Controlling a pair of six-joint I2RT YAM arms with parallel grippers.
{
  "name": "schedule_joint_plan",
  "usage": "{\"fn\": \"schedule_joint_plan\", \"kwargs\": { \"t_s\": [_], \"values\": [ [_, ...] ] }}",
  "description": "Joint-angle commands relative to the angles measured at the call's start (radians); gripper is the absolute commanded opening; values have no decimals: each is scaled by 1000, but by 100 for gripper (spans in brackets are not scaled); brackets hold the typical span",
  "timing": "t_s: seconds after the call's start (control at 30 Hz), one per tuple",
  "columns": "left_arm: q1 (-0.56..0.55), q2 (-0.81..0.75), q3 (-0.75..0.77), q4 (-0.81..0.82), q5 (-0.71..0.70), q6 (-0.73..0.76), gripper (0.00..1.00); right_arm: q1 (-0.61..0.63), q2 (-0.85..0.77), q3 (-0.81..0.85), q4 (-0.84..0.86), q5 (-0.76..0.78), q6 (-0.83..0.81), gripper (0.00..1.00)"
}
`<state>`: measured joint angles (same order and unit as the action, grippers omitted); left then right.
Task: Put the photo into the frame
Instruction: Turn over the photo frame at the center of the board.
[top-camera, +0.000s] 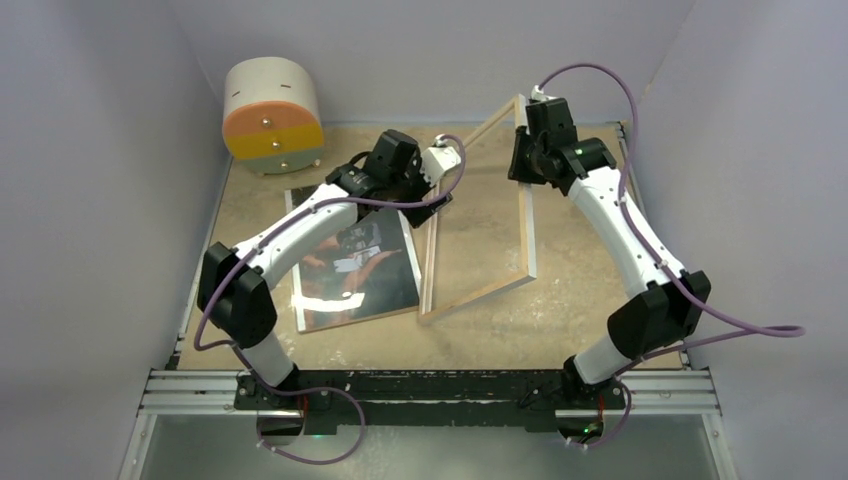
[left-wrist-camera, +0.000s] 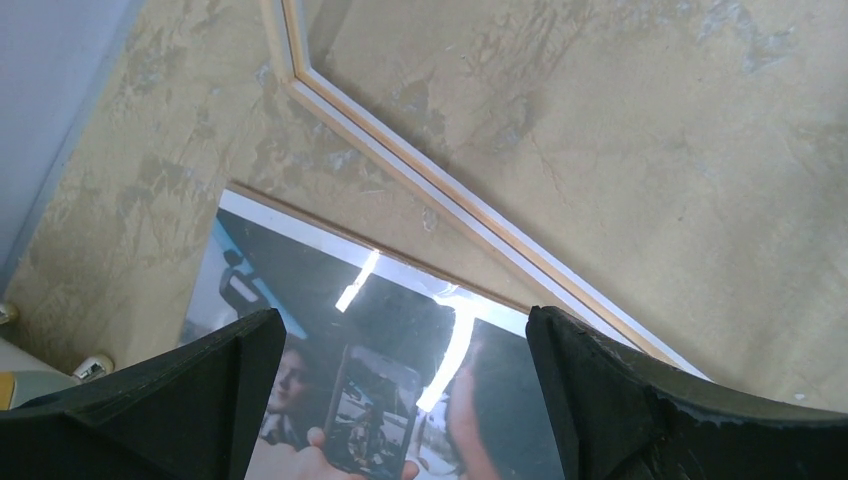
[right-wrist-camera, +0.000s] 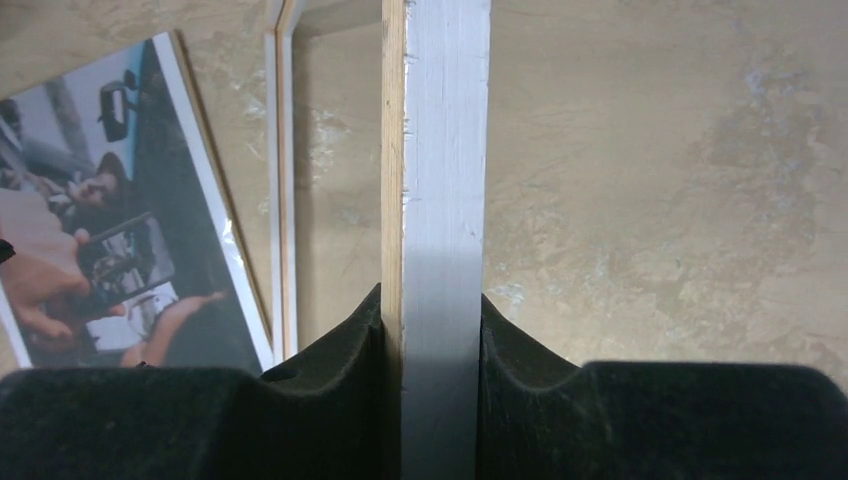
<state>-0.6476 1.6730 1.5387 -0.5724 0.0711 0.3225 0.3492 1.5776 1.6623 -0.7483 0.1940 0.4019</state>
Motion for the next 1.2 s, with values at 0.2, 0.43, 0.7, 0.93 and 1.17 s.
{"fn": "schedule_joint_plan", "kwargs": {
  "t_s": [0.2,0.43,0.7,0.93,1.17],
  "values": [
    [42,49,-142,129,-133,70,100,5,24,-103,53,121,-197,20],
    [112,120,-224,218,-247,94,100,5,78,-110,55,169,-220,20],
    [113,186,-329,354,-290,91,100,5,91,-158,83,214,-251,24],
    [110,214,-361,409,-261,78,100,6,135,-232,101,264,-235,24],
    [86,209,-400,424,-248,77,100,6,201,-310,160,283,-193,26]
  ]
}}
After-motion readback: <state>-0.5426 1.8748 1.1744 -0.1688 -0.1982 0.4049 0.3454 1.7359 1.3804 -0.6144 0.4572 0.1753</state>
